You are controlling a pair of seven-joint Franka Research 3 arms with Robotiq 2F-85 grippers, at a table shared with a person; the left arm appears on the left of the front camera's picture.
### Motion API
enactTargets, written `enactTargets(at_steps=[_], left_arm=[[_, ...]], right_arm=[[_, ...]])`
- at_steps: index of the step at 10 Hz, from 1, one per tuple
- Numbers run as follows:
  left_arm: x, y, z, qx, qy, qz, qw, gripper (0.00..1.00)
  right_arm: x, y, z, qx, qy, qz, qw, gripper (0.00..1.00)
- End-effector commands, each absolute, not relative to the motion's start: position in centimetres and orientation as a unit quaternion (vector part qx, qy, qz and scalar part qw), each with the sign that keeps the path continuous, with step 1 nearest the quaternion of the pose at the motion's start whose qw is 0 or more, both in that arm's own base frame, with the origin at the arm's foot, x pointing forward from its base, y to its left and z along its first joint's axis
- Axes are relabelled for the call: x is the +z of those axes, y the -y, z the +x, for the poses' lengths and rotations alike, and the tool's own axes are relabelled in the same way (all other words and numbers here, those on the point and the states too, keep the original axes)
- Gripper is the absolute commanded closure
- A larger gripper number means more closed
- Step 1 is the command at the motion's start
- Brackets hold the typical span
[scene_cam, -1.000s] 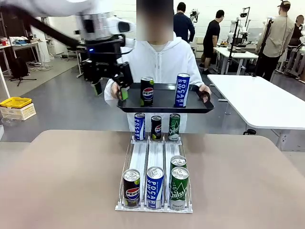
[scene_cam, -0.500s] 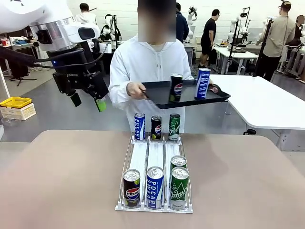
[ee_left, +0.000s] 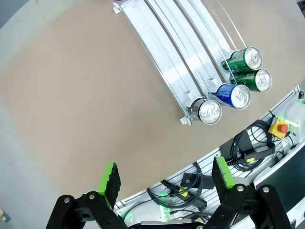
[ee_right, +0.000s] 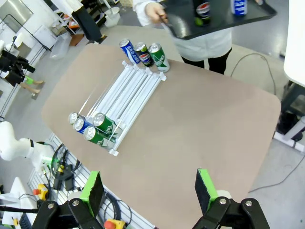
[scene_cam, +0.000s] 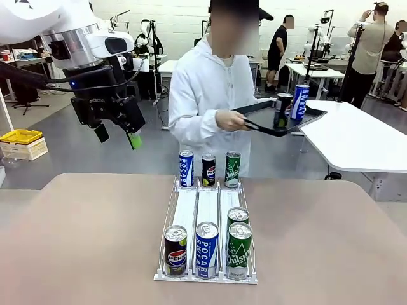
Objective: Retrieve and hand over the desired beverage to the person.
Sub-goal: Place the picked can on the Handle tray extended by the person.
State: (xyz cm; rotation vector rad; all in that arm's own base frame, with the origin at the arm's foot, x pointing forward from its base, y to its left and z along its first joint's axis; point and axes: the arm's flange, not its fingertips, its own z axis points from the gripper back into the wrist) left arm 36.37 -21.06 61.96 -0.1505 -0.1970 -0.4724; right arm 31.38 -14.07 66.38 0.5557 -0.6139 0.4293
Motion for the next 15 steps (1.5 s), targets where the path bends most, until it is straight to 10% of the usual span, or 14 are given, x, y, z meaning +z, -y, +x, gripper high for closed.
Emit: enactTargets(at_steps=[1, 9, 15], left_arm=[[62.1, 21.1, 36.3, -0.234, 0.098, -0.075, 0.964, 0.00], [65.6, 7.3, 35.6, -0.340, 0.140, -0.268, 0.890, 0.00], [65.7, -3.2, 34.4, -0.322, 0.226, -0.263, 0.881, 0.00]], right_arm=[[66.3, 14.0, 31.4, 0.210, 0.302, 0.277, 0.888, 0.00], [66.3, 14.0, 31.4, 0.210, 0.302, 0.277, 0.888, 0.00], [66.3, 14.0, 31.4, 0.210, 0.302, 0.277, 0.888, 0.00]])
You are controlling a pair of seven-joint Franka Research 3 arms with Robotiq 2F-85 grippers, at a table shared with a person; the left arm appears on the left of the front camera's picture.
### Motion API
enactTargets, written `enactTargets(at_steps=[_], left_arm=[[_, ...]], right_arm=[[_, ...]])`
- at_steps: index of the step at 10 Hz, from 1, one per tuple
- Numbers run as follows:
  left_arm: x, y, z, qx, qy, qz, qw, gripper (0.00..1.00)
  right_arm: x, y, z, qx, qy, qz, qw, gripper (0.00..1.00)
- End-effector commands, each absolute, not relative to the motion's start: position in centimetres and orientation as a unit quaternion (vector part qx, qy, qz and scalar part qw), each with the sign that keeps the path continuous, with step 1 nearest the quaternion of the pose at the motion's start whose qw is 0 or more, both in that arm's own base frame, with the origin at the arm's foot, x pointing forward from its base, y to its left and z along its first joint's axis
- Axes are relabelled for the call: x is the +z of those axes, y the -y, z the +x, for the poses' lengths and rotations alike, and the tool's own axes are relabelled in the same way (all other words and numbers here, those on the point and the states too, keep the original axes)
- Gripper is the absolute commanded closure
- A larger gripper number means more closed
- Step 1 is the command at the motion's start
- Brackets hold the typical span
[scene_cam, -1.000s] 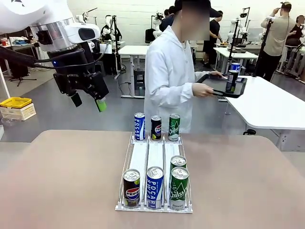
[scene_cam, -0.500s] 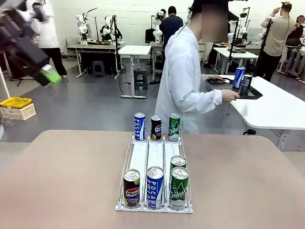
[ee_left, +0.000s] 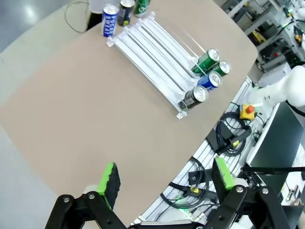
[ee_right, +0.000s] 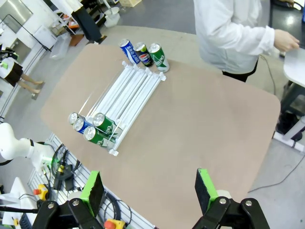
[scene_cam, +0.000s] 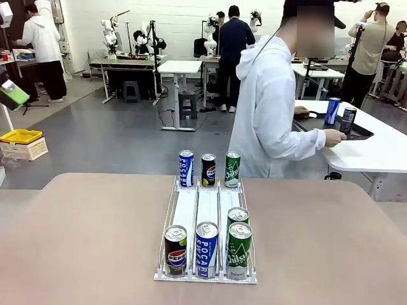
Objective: Retrieve and hand over the desired beverage to the person.
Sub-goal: Place the picked can on the Handle tray extended by the person.
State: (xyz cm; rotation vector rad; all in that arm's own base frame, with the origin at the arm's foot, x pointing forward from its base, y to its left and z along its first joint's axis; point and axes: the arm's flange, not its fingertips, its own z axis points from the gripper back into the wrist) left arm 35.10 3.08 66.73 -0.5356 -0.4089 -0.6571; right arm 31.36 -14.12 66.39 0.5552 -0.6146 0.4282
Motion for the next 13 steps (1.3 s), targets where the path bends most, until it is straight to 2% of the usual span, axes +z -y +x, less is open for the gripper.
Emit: enactTargets(at_steps=[1, 7, 13], left_arm=[[65.5, -3.8, 34.1, -0.317, 0.232, -0.269, 0.879, 0.00], [65.6, -4.3, 34.6, -0.325, 0.282, -0.283, 0.857, 0.00], [66.4, -4.3, 34.8, -0.316, 0.267, -0.278, 0.867, 0.00]], right_arm=[[66.3, 14.0, 31.4, 0.210, 0.302, 0.277, 0.888, 0.00], [66.3, 14.0, 31.4, 0.210, 0.302, 0.277, 0.888, 0.00], [66.3, 14.0, 31.4, 0.210, 0.302, 0.277, 0.888, 0.00]])
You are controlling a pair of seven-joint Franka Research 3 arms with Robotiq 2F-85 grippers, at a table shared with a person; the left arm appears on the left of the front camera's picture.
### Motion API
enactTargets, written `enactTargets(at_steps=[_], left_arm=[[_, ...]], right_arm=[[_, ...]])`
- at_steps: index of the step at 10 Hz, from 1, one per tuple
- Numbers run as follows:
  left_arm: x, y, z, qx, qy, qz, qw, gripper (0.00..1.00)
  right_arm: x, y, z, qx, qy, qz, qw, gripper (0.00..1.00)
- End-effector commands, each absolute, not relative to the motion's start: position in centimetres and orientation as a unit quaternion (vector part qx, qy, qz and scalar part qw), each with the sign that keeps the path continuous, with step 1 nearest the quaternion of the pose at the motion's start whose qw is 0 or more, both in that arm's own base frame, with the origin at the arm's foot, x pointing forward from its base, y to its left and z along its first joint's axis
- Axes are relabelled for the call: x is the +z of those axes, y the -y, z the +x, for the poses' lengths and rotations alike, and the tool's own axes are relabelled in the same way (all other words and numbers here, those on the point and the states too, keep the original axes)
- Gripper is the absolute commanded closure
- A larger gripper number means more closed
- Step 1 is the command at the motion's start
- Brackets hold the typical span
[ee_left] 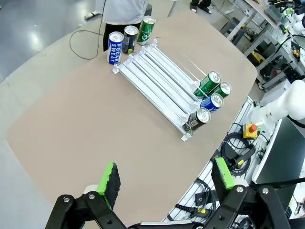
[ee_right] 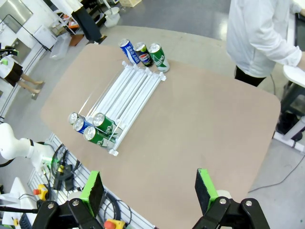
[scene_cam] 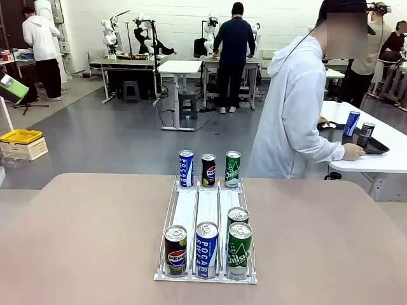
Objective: Retrieve and hand over the desired beverage to the person.
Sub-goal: Place the picked can on the Handle tray extended by the person.
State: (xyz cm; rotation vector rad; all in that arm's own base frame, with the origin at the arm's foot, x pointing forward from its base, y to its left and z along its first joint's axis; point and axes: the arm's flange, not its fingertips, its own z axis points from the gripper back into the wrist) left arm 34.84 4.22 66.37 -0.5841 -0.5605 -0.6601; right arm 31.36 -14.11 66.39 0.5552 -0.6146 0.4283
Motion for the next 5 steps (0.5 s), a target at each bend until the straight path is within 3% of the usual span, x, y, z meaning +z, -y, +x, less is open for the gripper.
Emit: enactTargets(at_steps=[1, 5], left_arm=[[66.41, -4.30, 34.78, -0.316, 0.267, -0.278, 0.867, 0.00], [66.41, -4.30, 34.78, -0.316, 0.267, -0.278, 0.867, 0.00]], right_arm=[[66.34, 14.01, 31.44, 0.210, 0.302, 0.277, 0.888, 0.00], [66.34, 14.01, 31.44, 0.210, 0.302, 0.277, 0.888, 0.00]])
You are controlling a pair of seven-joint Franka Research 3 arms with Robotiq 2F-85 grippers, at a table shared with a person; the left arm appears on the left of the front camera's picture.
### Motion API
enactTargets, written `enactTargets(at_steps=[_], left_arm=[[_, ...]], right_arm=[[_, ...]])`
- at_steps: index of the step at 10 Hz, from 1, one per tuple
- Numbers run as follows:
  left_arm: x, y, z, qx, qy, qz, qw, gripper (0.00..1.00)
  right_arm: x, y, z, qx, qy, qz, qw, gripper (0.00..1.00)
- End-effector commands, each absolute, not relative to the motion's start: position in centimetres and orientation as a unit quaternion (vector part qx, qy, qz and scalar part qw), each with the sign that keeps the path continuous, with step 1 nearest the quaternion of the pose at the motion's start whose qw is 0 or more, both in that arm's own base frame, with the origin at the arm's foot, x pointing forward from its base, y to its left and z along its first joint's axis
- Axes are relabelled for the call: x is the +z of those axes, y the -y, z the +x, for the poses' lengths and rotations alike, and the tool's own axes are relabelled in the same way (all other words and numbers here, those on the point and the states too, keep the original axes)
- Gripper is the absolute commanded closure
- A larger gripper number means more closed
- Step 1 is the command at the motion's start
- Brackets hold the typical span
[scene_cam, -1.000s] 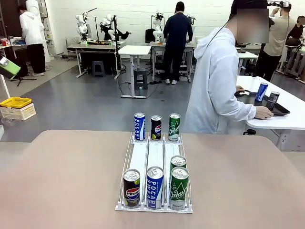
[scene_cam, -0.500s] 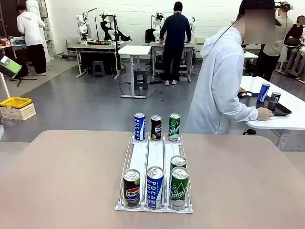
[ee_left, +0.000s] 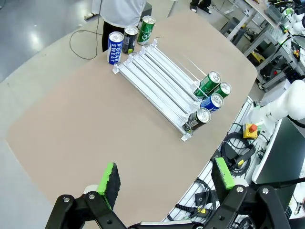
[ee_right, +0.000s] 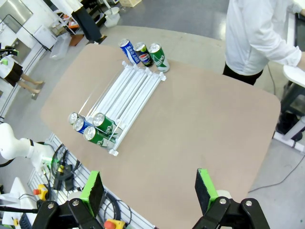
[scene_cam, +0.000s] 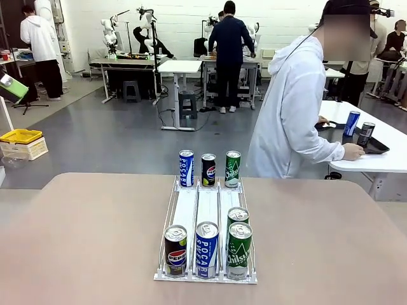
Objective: Retrieve and hand over the desired beverage to the person.
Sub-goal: Place the picked can on the Handle tray extended by the person.
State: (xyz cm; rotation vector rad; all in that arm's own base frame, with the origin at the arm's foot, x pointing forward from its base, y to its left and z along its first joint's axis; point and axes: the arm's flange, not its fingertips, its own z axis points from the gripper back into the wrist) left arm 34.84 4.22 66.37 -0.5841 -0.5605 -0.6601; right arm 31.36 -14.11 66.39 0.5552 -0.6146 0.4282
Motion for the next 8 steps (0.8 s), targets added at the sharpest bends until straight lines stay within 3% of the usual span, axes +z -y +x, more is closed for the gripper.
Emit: enactTargets(at_steps=[1, 8], left_arm=[[66.41, -4.30, 34.78, -0.316, 0.267, -0.278, 0.867, 0.00], [66.41, -4.30, 34.78, -0.316, 0.267, -0.278, 0.867, 0.00]], right_arm=[[66.34, 14.01, 31.44, 0.210, 0.302, 0.277, 0.888, 0.00], [66.34, 14.01, 31.44, 0.210, 0.302, 0.277, 0.888, 0.00]])
